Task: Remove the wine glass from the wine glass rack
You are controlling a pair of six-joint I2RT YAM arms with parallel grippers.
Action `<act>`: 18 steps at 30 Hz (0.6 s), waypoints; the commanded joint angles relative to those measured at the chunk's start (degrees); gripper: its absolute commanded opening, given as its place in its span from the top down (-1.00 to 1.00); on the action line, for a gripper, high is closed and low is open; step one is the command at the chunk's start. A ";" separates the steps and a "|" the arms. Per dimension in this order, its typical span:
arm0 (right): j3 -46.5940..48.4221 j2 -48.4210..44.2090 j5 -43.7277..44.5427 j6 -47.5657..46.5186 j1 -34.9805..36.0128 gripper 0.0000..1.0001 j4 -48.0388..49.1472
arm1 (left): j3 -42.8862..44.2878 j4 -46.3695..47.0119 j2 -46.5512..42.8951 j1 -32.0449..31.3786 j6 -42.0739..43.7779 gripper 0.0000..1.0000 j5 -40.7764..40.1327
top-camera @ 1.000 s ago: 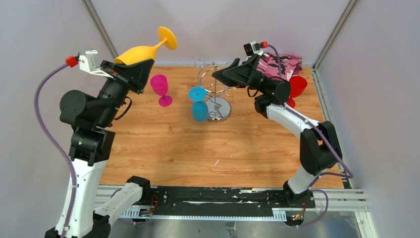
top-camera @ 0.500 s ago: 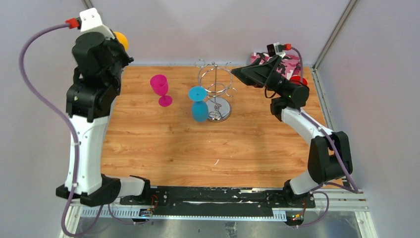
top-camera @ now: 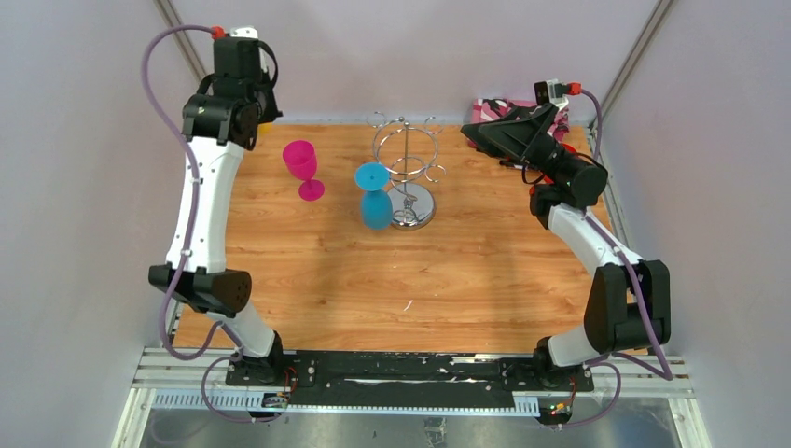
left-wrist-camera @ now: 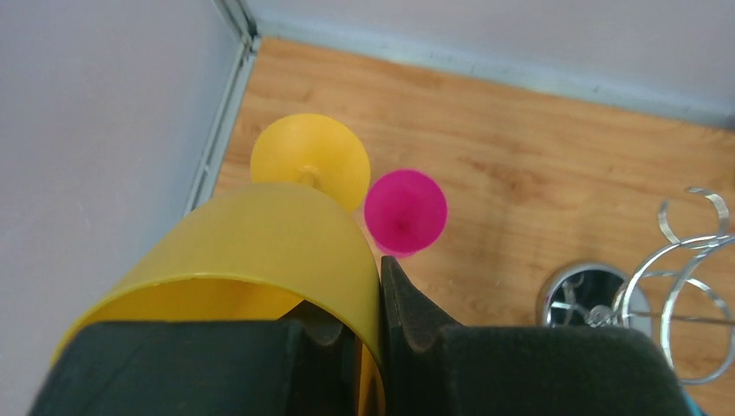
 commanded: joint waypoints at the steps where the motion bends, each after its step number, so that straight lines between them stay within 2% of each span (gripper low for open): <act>1: -0.56 0.07 -2.08 0.01 -0.95 -0.56 3.50 | -3.68 -3.29 2.88 2.52 -0.93 1.00 2.74; 11: -0.27 1.60 -2.10 -0.01 -1.05 -0.56 3.55 | -14.71 1.69 0.97 11.06 -3.78 1.00 5.93; 18: -0.12 2.16 -2.45 0.09 -1.04 -0.56 3.55 | -26.62 8.39 -1.32 15.85 -4.83 1.00 12.32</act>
